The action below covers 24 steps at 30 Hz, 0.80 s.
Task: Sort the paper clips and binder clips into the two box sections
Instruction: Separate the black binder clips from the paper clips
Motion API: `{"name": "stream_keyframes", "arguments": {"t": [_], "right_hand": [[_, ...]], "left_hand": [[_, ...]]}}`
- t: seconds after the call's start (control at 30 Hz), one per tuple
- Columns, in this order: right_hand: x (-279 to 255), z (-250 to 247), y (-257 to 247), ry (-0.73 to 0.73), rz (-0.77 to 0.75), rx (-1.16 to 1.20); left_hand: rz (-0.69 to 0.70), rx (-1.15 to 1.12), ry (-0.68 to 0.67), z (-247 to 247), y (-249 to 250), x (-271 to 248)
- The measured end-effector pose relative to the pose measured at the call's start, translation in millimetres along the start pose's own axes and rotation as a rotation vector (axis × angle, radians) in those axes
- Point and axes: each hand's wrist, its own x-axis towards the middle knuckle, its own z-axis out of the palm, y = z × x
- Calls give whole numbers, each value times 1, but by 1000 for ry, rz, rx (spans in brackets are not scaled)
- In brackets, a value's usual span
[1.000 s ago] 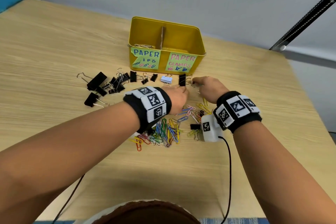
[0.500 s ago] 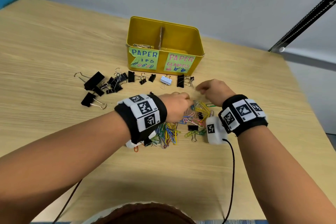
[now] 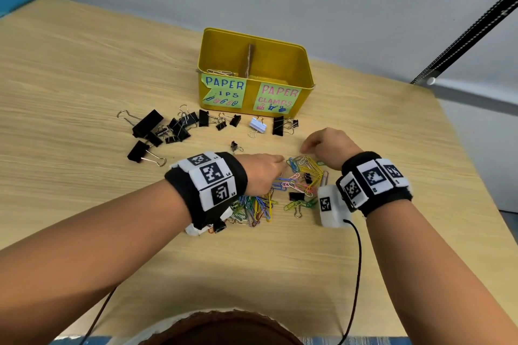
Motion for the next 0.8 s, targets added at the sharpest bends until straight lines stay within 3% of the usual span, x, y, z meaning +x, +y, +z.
{"name": "stream_keyframes", "arguments": {"t": [0.13,0.3,0.43,0.63,0.73,0.8], "right_hand": [[-4,14,7,14,28,-131],[-29,28,-2,-81,-172,3],[-33,10,10,107,-71,86],[-61,20,-6,-127,-103,34],[-65,29,-10,-165,-96,-15],[-64,24,-8,-156,-66,32]], "left_hand": [[21,10,-46,2,1,-6],[-16,-39,13,-1,-10,-14],[-51,-86,75,0,-15,-18],[105,24,57,4,-2,-24],[136,128,23,9,7,-24],[126,181,75,12,14,-22]]}}
